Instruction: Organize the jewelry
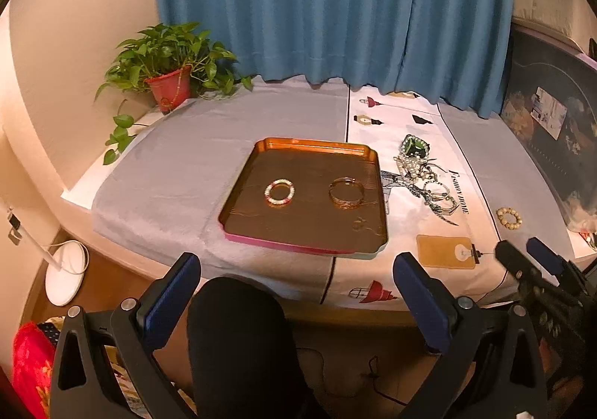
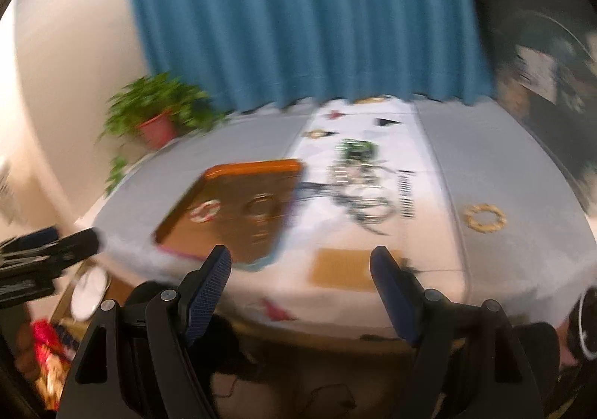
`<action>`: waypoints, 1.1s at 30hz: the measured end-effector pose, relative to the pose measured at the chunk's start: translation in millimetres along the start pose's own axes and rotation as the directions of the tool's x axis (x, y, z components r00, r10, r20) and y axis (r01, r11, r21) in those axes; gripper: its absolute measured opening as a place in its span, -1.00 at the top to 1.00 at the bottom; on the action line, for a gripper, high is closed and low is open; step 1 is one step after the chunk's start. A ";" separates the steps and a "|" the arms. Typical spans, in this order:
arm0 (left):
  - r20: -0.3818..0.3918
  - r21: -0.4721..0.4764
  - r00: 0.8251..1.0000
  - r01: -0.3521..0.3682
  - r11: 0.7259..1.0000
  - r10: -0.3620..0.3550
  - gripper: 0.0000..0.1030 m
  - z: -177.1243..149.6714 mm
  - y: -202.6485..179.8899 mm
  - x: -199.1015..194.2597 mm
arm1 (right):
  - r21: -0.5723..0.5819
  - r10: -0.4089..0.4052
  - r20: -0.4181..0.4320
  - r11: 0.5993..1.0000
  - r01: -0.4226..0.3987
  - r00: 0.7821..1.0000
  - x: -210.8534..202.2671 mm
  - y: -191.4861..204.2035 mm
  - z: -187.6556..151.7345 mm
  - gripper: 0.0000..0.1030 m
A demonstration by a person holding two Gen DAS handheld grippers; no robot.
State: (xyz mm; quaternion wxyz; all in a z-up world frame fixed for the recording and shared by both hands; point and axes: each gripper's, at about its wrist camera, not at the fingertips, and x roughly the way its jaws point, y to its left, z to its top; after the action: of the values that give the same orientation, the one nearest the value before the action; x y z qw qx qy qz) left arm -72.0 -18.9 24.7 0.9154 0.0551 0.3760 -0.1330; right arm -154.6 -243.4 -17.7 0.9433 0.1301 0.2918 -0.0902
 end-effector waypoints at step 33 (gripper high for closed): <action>-0.191 0.140 0.963 0.221 0.965 -0.193 -0.98 114.6 -174.0 193.3 | 0.134 -0.464 -0.114 0.869 0.476 0.879 160.7 -222.9 21.3 0.48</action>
State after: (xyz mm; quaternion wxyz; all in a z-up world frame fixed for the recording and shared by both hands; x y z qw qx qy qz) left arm 87.5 -247.8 -29.9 0.8523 0.1002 0.4468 -0.2526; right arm -67.5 -476.7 -136.0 0.8675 0.1330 0.3434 -0.3345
